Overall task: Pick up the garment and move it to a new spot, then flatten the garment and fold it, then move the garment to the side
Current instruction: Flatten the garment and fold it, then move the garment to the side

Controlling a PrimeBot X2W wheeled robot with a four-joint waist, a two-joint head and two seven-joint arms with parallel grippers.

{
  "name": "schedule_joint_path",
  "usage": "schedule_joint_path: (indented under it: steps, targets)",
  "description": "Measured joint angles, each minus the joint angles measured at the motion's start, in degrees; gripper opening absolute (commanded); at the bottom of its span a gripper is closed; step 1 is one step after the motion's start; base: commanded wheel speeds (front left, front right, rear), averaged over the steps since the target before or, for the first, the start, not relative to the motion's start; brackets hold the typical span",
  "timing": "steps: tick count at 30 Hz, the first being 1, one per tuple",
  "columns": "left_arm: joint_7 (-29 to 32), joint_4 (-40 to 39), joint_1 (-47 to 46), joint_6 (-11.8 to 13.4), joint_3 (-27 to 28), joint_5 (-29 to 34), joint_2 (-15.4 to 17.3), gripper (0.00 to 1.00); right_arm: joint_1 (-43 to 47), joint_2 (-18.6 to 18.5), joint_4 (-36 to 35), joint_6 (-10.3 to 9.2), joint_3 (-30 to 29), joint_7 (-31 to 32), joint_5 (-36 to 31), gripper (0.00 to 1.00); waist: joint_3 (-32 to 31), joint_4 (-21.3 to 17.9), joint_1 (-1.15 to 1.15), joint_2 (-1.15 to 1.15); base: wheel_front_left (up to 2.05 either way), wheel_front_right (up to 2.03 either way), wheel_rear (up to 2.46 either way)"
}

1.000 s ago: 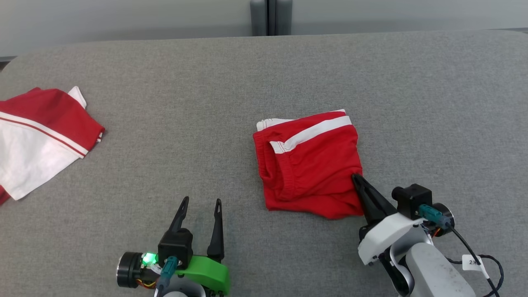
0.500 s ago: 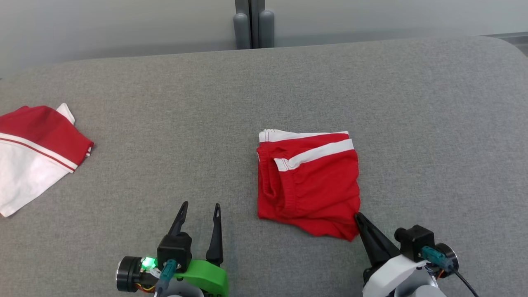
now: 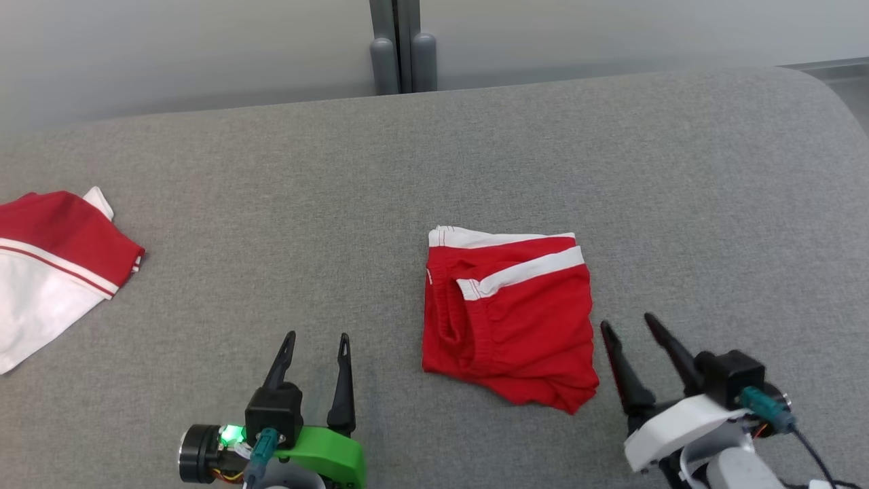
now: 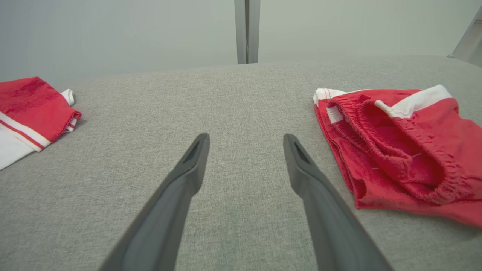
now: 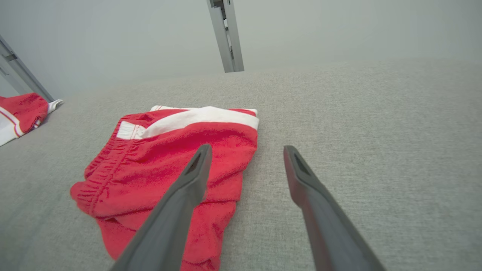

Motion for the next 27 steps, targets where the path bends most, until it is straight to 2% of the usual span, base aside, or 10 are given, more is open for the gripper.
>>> schedule_joint_path:
  steps: [5,13,17,27]
  targets:
    - [0.00,-1.21,-0.24,-0.47,0.69,1.10,0.00,1.00,-1.98,-0.10,-5.11,0.00,-6.92,-0.01,0.42,1.00,-0.24,-0.88,0.00,0.00,0.00,0.00,0.00]
    - [0.00,-1.64,-0.91,-1.36,1.27,2.74,0.01,1.00,-3.02,-0.07,-3.21,0.00,-10.55,-0.01,0.40,1.00,-0.67,-1.53,0.00,0.00,0.00,0.00,0.00]
    - [0.00,-1.75,-0.90,-1.53,1.10,2.96,0.01,1.00,-3.12,-0.09,-1.55,0.00,-10.01,-0.01,0.40,1.00,-0.51,-1.38,0.00,0.00,0.00,0.00,0.00]
    - [0.00,-1.71,-1.64,-1.63,-0.91,2.29,0.01,1.00,-9.67,-0.04,8.10,0.00,-2.38,-0.01,0.42,1.00,1.84,0.56,0.00,0.00,0.00,0.00,0.00]
